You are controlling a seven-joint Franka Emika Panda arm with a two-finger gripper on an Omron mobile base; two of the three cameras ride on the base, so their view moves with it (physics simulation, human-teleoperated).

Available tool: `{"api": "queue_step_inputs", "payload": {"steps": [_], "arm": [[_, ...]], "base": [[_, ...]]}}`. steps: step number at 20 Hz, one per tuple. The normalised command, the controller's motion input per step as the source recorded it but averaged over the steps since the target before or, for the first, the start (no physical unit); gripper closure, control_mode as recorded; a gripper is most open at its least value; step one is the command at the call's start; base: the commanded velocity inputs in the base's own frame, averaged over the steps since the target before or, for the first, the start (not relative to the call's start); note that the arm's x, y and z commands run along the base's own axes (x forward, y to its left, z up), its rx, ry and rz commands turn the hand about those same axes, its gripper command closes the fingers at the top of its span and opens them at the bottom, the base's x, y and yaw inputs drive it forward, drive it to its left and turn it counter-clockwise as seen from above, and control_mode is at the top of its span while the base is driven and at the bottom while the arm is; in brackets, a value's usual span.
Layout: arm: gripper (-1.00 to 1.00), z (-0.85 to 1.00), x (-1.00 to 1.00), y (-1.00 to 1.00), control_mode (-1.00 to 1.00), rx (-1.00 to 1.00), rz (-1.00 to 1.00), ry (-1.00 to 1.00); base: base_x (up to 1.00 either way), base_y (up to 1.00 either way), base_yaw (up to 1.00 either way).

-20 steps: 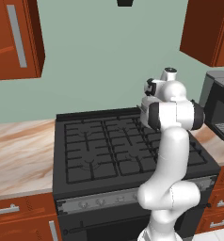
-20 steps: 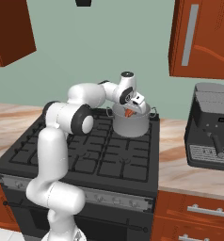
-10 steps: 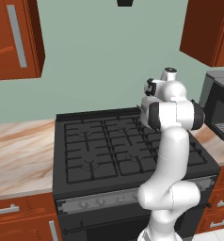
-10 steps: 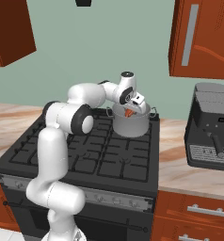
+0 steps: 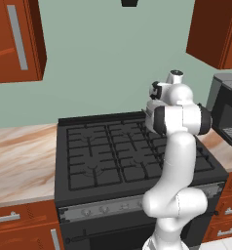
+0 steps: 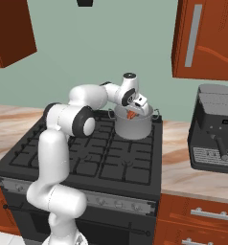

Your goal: Turn on the burner for the pot on the stove. Wait thirty seconds for the pot to heat up. Then add the sweet potato to the pot.

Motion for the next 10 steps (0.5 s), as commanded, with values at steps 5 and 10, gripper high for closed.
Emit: {"api": "queue_step_inputs", "payload": {"steps": [5,10], "arm": [[1.00,0.00,0.00,0.00,-1.00,0.00,0.00,0.00],[1.00,0.00,0.00,0.00,-1.00,0.00,0.00,0.00]], "base": [[0.00,0.00,0.00],[0.00,0.00,0.00]]}}
